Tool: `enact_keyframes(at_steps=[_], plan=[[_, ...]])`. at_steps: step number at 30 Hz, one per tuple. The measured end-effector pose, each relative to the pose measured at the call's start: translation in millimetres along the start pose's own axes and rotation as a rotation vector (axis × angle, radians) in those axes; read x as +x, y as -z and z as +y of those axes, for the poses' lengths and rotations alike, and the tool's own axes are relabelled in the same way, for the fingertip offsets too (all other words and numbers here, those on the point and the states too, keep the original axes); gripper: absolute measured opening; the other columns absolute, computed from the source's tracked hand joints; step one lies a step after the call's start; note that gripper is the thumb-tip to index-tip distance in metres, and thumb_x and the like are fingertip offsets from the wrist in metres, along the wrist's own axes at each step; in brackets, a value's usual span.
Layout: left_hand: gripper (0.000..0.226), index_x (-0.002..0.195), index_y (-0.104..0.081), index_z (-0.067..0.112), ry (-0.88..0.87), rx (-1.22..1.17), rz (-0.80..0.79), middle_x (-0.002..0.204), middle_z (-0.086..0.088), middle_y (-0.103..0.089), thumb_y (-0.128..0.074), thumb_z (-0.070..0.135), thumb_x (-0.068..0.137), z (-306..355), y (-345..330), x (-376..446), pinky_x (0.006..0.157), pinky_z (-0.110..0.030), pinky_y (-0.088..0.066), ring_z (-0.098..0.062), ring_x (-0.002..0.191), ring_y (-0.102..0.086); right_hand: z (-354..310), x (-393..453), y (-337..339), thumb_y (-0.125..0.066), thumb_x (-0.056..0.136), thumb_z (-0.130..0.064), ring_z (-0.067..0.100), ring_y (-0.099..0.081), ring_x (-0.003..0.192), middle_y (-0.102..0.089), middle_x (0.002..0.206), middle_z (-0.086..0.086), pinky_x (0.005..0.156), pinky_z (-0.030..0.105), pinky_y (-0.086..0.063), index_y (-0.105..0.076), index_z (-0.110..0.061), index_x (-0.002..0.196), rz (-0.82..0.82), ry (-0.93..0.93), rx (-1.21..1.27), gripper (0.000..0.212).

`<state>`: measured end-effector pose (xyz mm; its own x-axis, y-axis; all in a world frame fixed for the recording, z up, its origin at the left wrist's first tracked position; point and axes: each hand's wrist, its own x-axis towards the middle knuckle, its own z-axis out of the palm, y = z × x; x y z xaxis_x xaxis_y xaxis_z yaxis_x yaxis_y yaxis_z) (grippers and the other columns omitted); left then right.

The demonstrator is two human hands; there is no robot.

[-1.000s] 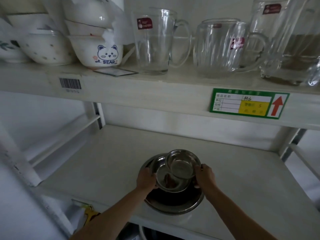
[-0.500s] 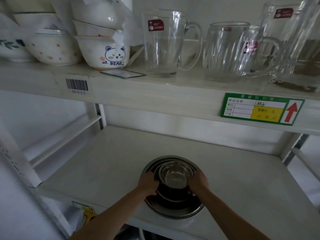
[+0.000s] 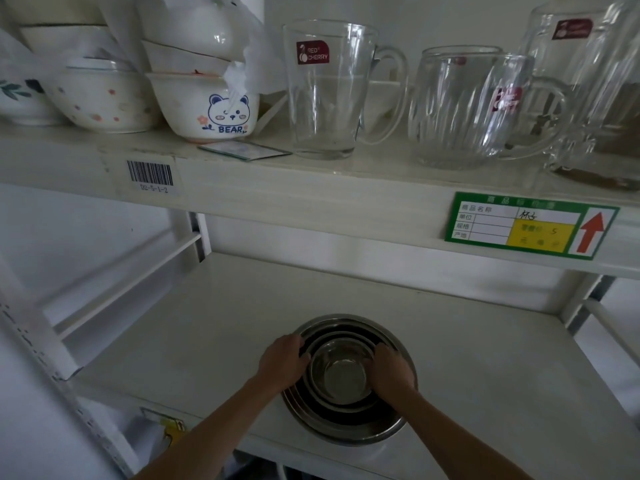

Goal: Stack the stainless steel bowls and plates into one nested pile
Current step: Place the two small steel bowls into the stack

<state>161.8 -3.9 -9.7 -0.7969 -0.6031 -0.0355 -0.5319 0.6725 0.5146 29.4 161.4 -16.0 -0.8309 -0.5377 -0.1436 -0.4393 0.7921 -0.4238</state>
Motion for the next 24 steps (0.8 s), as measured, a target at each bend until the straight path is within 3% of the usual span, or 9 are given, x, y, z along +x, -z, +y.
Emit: enact_keyframes(at_steps=[4,7,12,15,18,24], plan=[[0.018,0.103,-0.059,0.016,-0.063,-0.099,0.094,0.101,-0.002,-0.054,-0.057,0.026,0.087,-7,-6,2,0.081,-0.026,-0.044,-0.022,0.103,-0.057,2,0,2,-0.048,0.095,-0.028,0.03,-0.064,0.098,-0.067,0.108,0.009,0.076,0.035,-0.05,-0.054,-0.013,0.099,0.023,0.052,-0.037,0.017],[0.043,0.123,-0.052,0.015,-0.05,-0.085,0.146,0.121,-0.006,-0.05,-0.062,0.029,0.083,-11,-11,5,0.096,-0.031,-0.042,-0.023,0.119,-0.047,4,0,7,-0.05,0.094,-0.03,0.029,-0.063,0.101,-0.066,0.112,0.008,0.077,0.033,-0.049,-0.056,-0.016,0.103,0.101,0.104,-0.063,0.018],[0.096,0.15,-0.02,0.008,0.238,-0.074,0.024,0.153,-0.015,-0.026,-0.065,0.053,0.078,-13,-18,12,0.111,-0.041,-0.032,-0.031,0.141,-0.027,15,-4,13,-0.045,0.093,-0.051,0.022,-0.047,0.121,-0.048,0.132,0.002,0.094,0.036,-0.039,-0.047,-0.022,0.131,0.288,-0.018,-0.231,0.048],[0.111,0.152,-0.006,0.003,0.34,-0.172,-0.073,0.159,-0.018,-0.015,-0.065,0.059,0.077,-15,-27,13,0.116,-0.04,-0.025,-0.032,0.146,-0.02,20,-6,3,-0.046,0.087,-0.064,0.024,-0.041,0.131,-0.04,0.144,0.005,0.1,0.042,-0.035,-0.032,-0.019,0.144,0.174,-0.176,-0.062,0.073],[0.114,0.152,0.0,0.001,0.359,-0.241,-0.118,0.162,-0.016,-0.007,-0.065,0.058,0.078,-18,-37,14,0.119,-0.037,-0.019,-0.029,0.149,-0.013,19,-4,-5,-0.049,0.084,-0.068,0.027,-0.038,0.135,-0.035,0.149,0.008,0.102,0.045,-0.036,-0.017,-0.019,0.151,0.098,-0.257,0.057,0.089],[0.106,0.151,-0.008,0.001,0.338,-0.225,-0.046,0.159,-0.016,-0.019,-0.065,0.054,0.079,-17,-42,10,0.116,-0.036,-0.028,-0.028,0.145,-0.026,21,-5,-10,-0.059,0.083,-0.061,0.026,-0.04,0.132,-0.034,0.147,0.005,0.098,0.044,-0.04,-0.015,-0.023,0.151,0.131,-0.27,0.097,0.09]])
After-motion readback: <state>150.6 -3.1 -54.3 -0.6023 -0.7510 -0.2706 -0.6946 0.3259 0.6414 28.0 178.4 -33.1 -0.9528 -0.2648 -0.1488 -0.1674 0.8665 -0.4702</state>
